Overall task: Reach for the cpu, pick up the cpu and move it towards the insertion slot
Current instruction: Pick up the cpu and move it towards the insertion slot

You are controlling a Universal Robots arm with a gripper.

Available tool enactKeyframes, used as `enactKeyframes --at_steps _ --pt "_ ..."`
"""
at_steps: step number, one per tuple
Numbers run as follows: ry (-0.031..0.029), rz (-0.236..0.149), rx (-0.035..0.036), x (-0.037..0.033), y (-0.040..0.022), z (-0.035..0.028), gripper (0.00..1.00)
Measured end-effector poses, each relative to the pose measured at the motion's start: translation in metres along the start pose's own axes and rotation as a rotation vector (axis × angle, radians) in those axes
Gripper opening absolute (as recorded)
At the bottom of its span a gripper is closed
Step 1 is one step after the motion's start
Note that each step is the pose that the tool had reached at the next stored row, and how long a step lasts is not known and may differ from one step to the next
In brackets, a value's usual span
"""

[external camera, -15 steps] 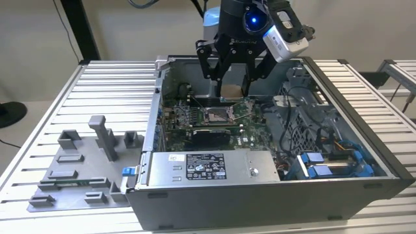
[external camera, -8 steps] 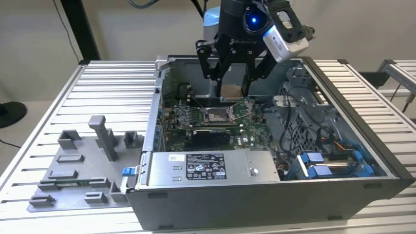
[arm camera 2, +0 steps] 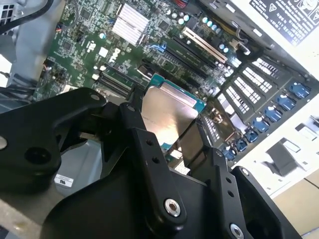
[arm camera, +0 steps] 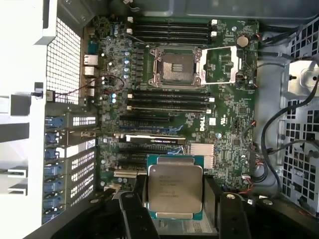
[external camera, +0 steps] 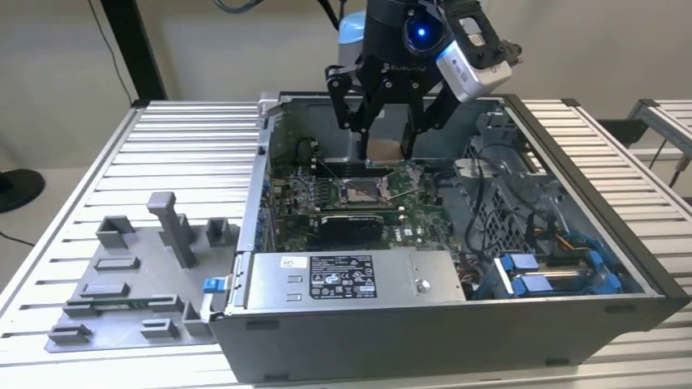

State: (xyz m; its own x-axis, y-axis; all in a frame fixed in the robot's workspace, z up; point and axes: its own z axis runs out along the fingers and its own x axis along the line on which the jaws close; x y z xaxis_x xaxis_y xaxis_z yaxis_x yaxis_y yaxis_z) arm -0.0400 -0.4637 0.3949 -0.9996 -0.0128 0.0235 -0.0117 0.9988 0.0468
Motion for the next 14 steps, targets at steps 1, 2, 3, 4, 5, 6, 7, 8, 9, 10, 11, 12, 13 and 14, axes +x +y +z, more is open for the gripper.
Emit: enactKeyframes --at_steps 1,2,3,4,5,6,7,8,9,10,11,12,13,14 --pt "0.0000 0.000 0.0000 0.0000 0.0012 0.0001 0.00" --pt "0.0000 0.000 -0.0001 0.0000 0.0025 0.0003 0.00" --pt "0.0000 0.000 -0.0001 -0.0001 0.0042 0.0005 0.00" --pt "0.0001 0.000 0.0001 -0.0001 0.0058 0.0006 0.00" --pt "0.0000 0.000 0.0000 -0.0001 0.0076 0.0008 0.00" --pt "0.0000 0.000 -0.0001 -0.0001 0.0091 0.0010 0.00" --pt "0.0000 0.000 0.0000 -0.0002 0.0106 0.0012 0.00" --pt "0.0000 0.000 -0.0001 -0.0002 0.0121 0.0013 0.00" --pt "0.0000 0.000 0.0000 -0.0002 0.0132 0.0014 0.00" --pt "0.0000 0.000 0.0000 -0.0002 0.0143 0.0015 0.00" --pt "0.0000 0.000 -0.0001 -0.0002 0.0153 0.0016 0.00" --pt "0.0000 0.000 -0.0001 -0.0003 0.0164 0.0018 0.00" --pt "0.0000 0.000 0.0000 -0.0003 0.0175 0.0018 0.00" --pt "0.0000 0.000 -0.0001 -0.0003 0.0186 0.0019 0.00"
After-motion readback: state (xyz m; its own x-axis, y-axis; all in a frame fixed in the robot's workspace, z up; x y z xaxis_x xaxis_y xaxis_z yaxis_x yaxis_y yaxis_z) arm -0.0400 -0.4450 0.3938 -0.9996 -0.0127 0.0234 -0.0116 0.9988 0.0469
